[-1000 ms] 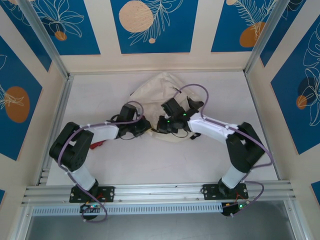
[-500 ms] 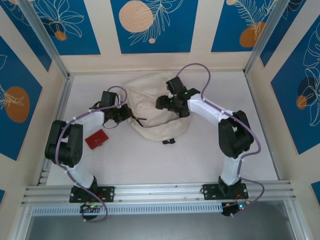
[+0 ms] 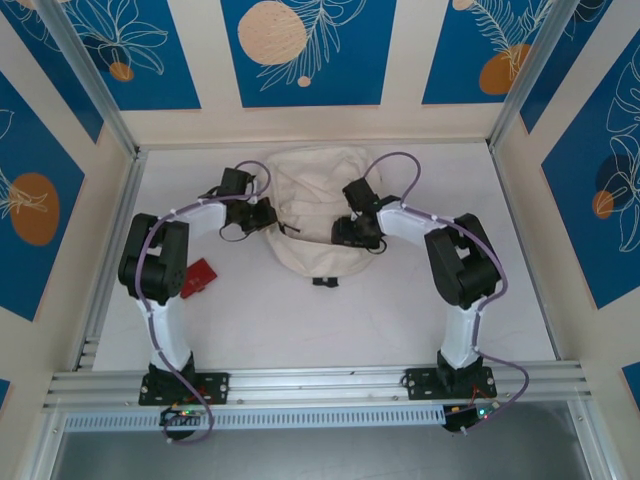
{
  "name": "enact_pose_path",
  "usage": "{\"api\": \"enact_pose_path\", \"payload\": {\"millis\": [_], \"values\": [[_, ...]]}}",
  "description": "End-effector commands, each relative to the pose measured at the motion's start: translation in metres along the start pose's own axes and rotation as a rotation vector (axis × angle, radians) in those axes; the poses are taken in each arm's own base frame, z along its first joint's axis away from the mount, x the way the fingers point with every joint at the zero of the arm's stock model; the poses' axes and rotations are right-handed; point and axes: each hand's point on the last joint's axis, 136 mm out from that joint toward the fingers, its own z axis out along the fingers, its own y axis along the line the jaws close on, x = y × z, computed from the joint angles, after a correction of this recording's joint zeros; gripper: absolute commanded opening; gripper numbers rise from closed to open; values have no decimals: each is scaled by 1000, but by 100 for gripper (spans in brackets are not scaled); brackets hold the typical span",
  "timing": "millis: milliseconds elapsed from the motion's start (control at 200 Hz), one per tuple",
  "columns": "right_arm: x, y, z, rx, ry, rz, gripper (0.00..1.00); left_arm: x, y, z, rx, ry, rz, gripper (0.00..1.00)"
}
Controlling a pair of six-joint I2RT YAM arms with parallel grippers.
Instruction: Pack books, pencil case, and school supplies into a backpack
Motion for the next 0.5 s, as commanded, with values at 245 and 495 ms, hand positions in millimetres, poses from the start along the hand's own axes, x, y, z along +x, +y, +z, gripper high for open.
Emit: {"api": "enact_pose_path", "payload": {"millis": [245,495], "values": [[156,41,-42,-207,269,144,69,-8,-73,21,123,57,190,17],[73,60,-127,-318,-71,-8,69,-24,-78,-56,-4,-51,230,55]]}}
